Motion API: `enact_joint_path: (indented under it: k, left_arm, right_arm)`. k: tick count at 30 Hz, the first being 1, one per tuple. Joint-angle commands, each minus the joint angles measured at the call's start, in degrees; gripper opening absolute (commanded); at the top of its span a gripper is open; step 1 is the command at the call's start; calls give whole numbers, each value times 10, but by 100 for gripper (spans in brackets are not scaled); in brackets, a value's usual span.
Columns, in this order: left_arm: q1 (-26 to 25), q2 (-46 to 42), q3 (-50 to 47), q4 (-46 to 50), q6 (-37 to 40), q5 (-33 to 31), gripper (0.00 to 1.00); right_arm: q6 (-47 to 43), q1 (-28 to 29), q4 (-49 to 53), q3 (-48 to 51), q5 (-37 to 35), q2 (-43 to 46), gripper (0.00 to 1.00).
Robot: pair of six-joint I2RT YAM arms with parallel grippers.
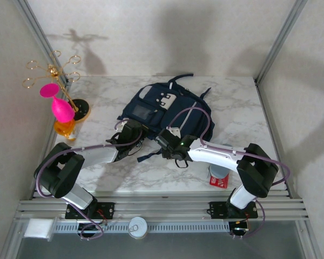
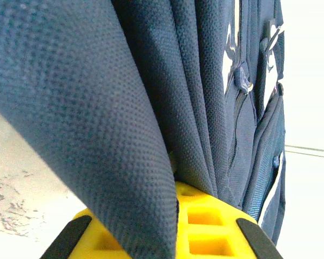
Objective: Pack the student bag
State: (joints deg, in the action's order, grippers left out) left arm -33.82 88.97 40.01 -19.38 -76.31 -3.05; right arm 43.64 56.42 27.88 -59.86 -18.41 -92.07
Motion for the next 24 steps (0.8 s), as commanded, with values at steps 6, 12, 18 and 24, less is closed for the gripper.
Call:
enact_joint_path:
  k: [6,12,18,24]
  left_arm:
    - [-6,-23,24,-3,20,-8,0]
    - [-5,-15,28,-5,19,-2,0]
    - [-5,-8,32,-7,21,3,0]
    - [-4,-11,35,1,26,-1,0]
  right_arm:
    - [-45,-29,-30,22,-18,-12,48]
    - [-125,-50,-145,66,33,7,44]
    - [-189,-64,-224,70,40,-11,38]
    - [-215,-72,-285,90,70,3,23]
